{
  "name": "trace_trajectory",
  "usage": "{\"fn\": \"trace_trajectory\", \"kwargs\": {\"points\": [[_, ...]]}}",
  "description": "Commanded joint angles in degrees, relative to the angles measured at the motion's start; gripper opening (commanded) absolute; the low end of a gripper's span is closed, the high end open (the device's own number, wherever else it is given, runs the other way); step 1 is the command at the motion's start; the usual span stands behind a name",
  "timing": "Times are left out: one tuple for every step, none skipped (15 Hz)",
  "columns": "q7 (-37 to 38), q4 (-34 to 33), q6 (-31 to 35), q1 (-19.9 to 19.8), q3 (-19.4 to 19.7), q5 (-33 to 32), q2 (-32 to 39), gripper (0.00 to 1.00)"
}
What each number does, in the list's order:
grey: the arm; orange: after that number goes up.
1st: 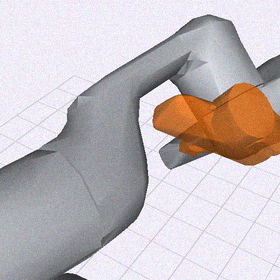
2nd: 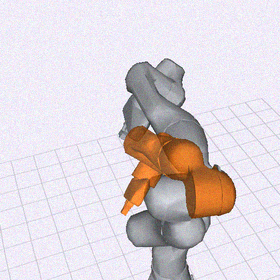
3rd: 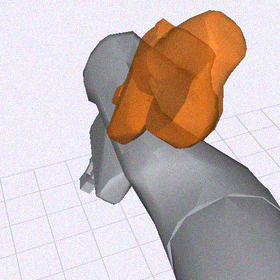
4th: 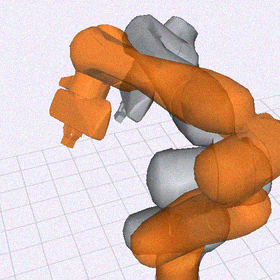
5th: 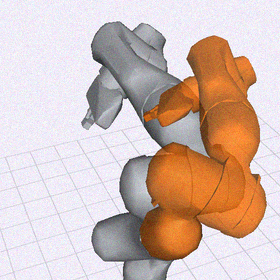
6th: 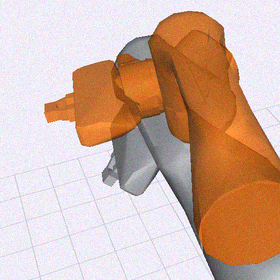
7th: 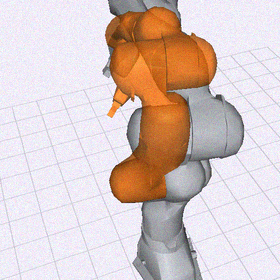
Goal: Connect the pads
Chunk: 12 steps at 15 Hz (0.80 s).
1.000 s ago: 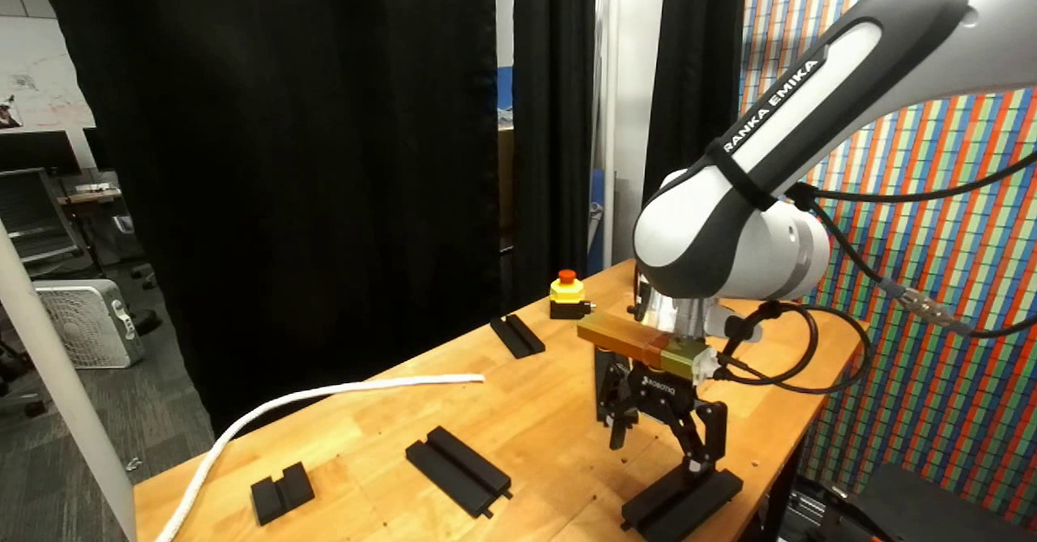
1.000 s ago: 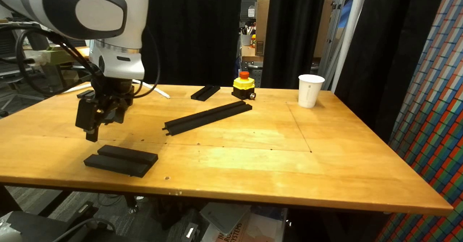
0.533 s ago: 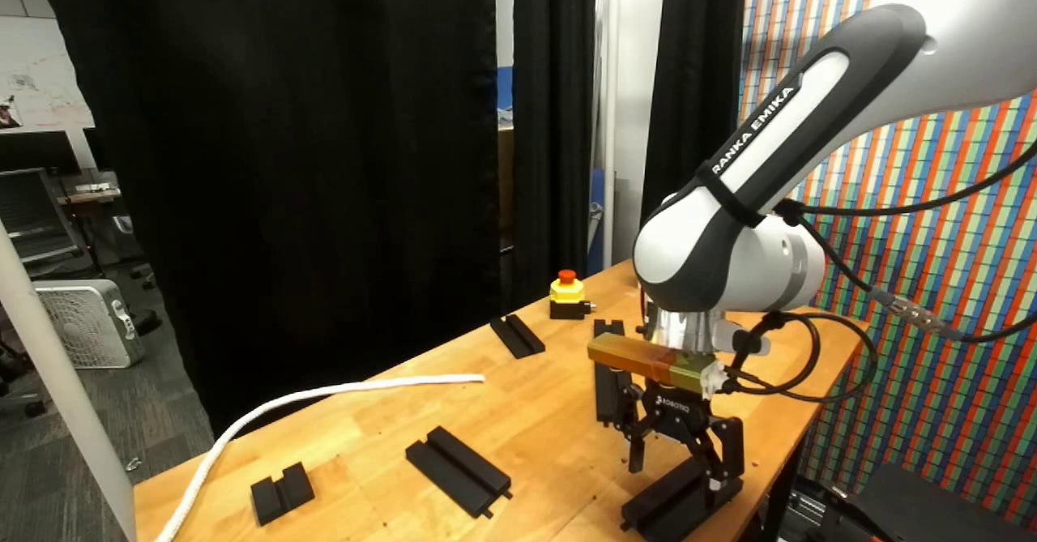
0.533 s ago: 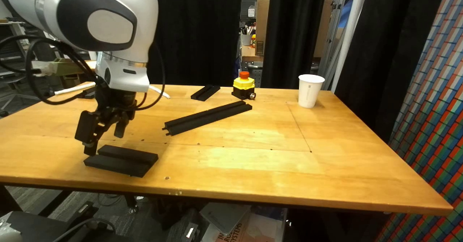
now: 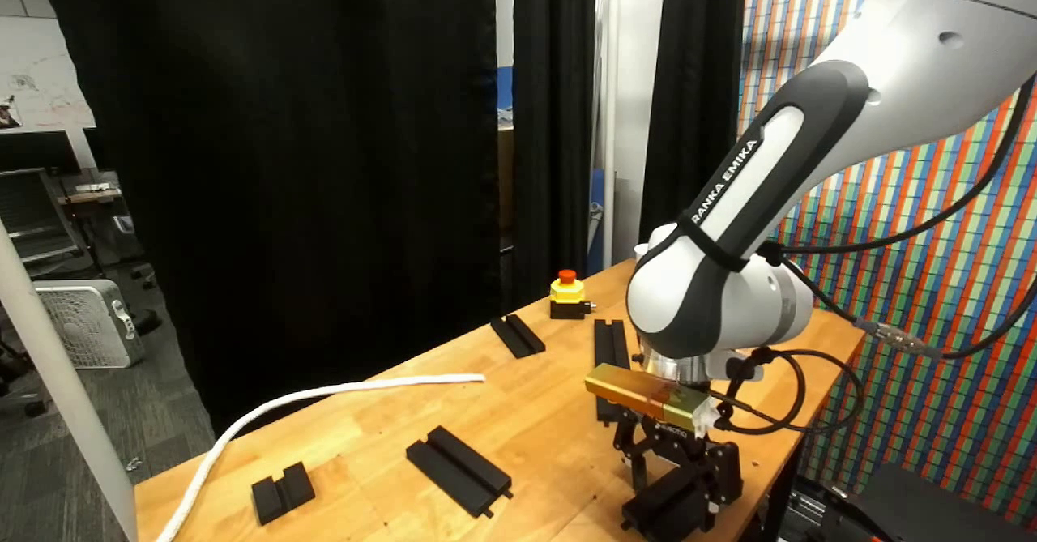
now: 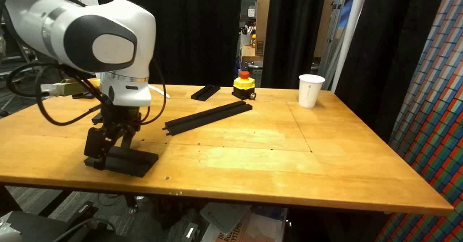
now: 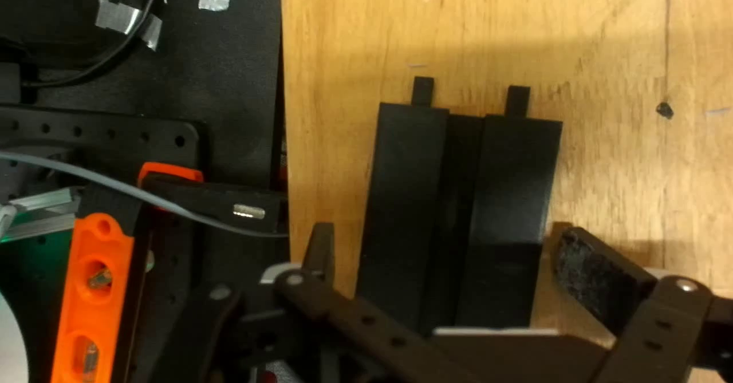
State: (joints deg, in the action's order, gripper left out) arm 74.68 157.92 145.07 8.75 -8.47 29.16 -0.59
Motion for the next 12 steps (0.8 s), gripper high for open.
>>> {"fn": "trace_trajectory", "kwargs": {"points": [[4.2, 0.0, 3.2, 0.5, -0.8, -3.5, 1.2, 1.0], [5.3, 0.0, 3.6, 0.6, -0.9, -4.5, 1.3, 1.0], [6.4, 0.0, 4.2, 0.6, -0.9, -5.8, 1.5, 1.0], [7.7, -0.1, 4.9, 0.6, -0.9, -7.3, 1.7, 1.0], [9.2, -0.1, 5.9, 0.7, -1.0, -8.8, 1.9, 1.0], [10.5, -0.1, 7.0, 0.8, -1.0, -10.4, 2.2, 1.0], [12.4, 0.0, 8.7, 1.0, -1.1, -12.2, 2.6, 1.0], [14.7, 0.0, 10.2, 1.3, -1.3, -13.9, 3.0, 1.0], [16.8, 0.0, 11.6, 1.6, -1.4, -15.7, 3.5, 1.0], [19.3, 0.0, 13.2, 2.1, -1.4, -17.7, 4.1, 1.0], [22.3, 0.0, 14.4, 2.7, -1.5, -19.8, 4.6, 1.0], [25.2, 0.1, 14.8, 3.2, -1.5, -22.3, 4.7, 1.0]]}}
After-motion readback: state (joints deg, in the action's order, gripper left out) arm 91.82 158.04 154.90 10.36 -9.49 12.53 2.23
